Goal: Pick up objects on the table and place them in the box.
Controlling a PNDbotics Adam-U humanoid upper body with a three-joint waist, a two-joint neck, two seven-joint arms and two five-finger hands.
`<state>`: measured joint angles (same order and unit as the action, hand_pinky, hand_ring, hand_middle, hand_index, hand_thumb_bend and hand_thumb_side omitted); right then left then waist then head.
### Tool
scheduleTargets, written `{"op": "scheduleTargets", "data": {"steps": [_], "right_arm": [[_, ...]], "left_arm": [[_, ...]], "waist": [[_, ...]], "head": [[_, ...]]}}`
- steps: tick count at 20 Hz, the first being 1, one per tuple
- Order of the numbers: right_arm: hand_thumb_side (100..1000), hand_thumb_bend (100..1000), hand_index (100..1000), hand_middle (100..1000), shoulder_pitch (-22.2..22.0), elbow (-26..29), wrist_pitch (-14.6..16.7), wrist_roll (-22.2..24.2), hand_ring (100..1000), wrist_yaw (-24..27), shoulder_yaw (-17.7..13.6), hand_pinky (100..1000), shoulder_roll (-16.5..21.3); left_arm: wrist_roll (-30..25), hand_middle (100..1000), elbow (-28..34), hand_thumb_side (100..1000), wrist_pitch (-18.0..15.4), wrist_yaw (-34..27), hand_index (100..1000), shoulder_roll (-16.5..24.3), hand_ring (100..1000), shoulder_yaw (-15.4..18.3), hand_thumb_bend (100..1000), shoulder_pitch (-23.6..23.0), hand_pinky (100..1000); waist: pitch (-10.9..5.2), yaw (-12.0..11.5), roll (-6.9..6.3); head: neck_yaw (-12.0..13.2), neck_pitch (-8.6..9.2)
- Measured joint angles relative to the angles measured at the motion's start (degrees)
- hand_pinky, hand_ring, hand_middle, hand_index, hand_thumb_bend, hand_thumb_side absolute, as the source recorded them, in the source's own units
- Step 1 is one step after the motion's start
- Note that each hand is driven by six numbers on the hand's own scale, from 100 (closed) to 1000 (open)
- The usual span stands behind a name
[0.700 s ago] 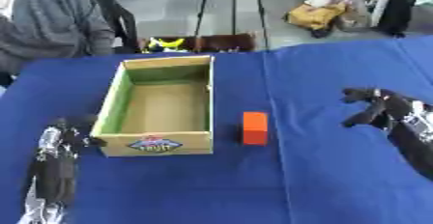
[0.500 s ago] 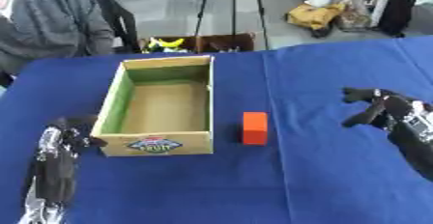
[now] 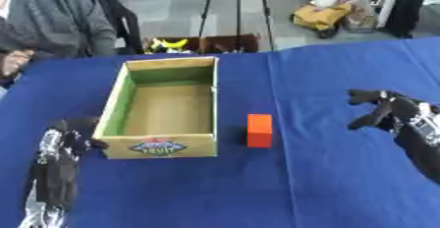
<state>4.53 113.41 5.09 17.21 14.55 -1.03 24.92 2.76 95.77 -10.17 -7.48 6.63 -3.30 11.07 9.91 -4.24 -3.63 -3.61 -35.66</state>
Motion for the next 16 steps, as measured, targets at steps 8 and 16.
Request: {"op": "scheduleTargets", "data": {"steps": [8, 16], "right_arm": [[682, 100, 565, 738, 0.5, 0.0, 1.5, 1.5, 970, 0.0, 0.9, 649, 4.3], [682, 100, 674, 809, 6.1, -0.9, 3.3, 7.3, 1000, -2.1, 3.4, 689, 14.9]], "left_arm": [[0.0, 653, 0.0, 997, 0.0, 0.0, 671, 0.0, 824, 0.0, 100, 0.0, 534], [-0.6, 653, 0.0, 999, 0.1, 0.0, 671, 0.5, 824, -0.4, 100, -0.1, 534]], "waist": [[-0.04, -0.4, 0.26], [-0.34, -1.7, 0.28]], "head": [[-0.4, 0.03], [-2.2, 0.04]]}}
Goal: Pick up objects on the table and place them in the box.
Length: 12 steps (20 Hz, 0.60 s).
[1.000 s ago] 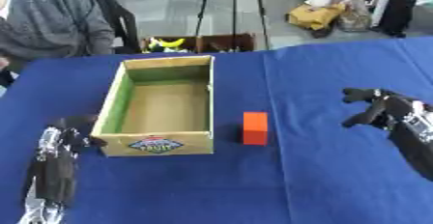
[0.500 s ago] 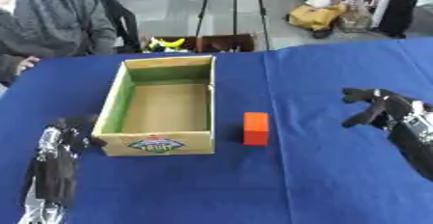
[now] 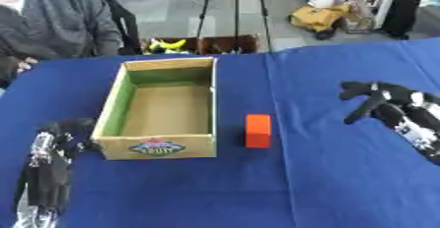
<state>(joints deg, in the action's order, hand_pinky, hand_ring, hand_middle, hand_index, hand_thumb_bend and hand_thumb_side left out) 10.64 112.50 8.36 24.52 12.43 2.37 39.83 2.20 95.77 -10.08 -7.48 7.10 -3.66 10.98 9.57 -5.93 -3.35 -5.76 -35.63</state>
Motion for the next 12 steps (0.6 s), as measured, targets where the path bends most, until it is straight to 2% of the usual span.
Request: {"op": "scheduleTargets", "data": {"steps": [6, 12], "right_arm": [[711, 100, 725, 841, 8.4, -8.4, 3.5, 5.7, 1000, -2.3, 3.1, 714, 6.0], [751, 183, 769, 864, 16.5, -19.1, 10.1, 10.5, 1000, -6.9, 7.5, 739, 7.1]], "left_arm": [[-0.7, 653, 0.0, 997, 0.1, -0.1, 671, 0.0, 824, -0.7, 100, -0.1, 534], [-1.5, 653, 0.0, 994, 0.2, -0.3, 671, 0.0, 824, -1.5, 100, 0.2, 533]], "waist": [[-0.06, -2.3, 0.20], [0.13, -5.0, 0.31]], "head": [[-2.1, 0.07], [-4.6, 0.51]]}}
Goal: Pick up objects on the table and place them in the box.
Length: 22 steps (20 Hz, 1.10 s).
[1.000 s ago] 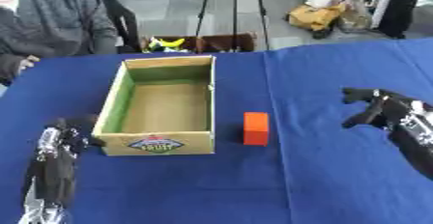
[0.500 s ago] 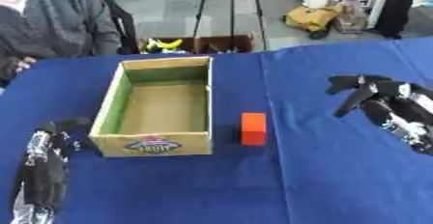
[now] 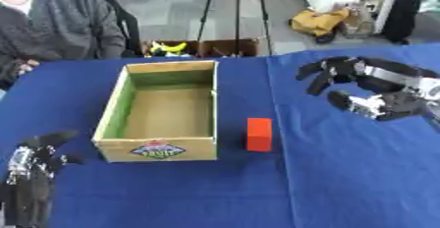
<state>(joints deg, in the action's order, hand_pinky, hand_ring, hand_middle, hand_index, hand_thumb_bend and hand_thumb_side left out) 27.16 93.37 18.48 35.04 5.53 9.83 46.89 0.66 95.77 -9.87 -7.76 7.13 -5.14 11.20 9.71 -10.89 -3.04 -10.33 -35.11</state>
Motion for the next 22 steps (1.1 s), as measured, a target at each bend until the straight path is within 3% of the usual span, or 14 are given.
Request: {"op": "scheduleTargets", "data": {"steps": [7, 11, 22], "right_arm": [[798, 231, 798, 869, 7.5, -13.7, 6.9, 2.5, 1000, -7.9, 3.6, 748, -0.8], [836, 284, 814, 873, 10.0, -20.5, 9.3, 1.8, 1000, -13.0, 4.6, 750, -2.5], [916, 445, 884, 902, 12.7, -29.7, 12.0, -6.9, 1000, -32.1, 6.1, 775, -7.0]], "left_arm": [[-0.9, 652, 0.0, 993, 0.1, -0.3, 670, 0.0, 824, -0.9, 100, 0.6, 533], [-1.2, 652, 0.0, 993, 0.3, -0.7, 670, 0.0, 824, -1.2, 100, 0.6, 533], [-1.6, 652, 0.1, 994, 0.3, -1.0, 670, -0.1, 823, -1.6, 100, 0.7, 532]], "waist": [[0.52, -2.9, -0.38], [0.61, -3.9, -0.68], [0.64, -4.8, -1.04]], "head": [[-3.3, 0.76], [-5.1, 1.02], [-7.4, 1.43]]}}
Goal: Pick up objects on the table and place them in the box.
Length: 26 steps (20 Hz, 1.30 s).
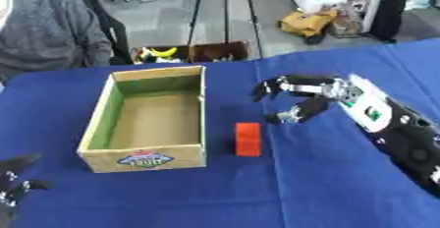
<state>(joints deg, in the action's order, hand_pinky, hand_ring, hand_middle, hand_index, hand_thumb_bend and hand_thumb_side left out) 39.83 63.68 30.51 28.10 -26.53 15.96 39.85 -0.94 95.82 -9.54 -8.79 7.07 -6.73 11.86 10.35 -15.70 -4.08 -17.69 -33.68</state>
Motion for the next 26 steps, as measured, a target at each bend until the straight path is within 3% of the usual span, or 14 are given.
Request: {"op": "scheduleTargets", "data": {"steps": [11, 26], "right_arm": [[985, 489, 899, 898, 0.3, -3.3, 1.6, -7.5, 1000, -13.9, 1.6, 775, -3.0], [1000, 476, 902, 896, 0.5, -2.7, 3.6, -8.5, 1000, -17.7, 2.1, 778, -4.2]], "left_arm": [[-0.1, 651, 0.0, 995, 0.1, -0.2, 669, 0.0, 823, -0.1, 100, 0.0, 532], [-0.1, 651, 0.0, 993, 0.1, -0.2, 669, 0.0, 822, -0.1, 100, 0.1, 533]], "waist": [[0.15, -0.6, -0.05], [0.17, -0.1, 0.58]], "head": [[-1.1, 0.02], [-1.5, 0.02]]}}
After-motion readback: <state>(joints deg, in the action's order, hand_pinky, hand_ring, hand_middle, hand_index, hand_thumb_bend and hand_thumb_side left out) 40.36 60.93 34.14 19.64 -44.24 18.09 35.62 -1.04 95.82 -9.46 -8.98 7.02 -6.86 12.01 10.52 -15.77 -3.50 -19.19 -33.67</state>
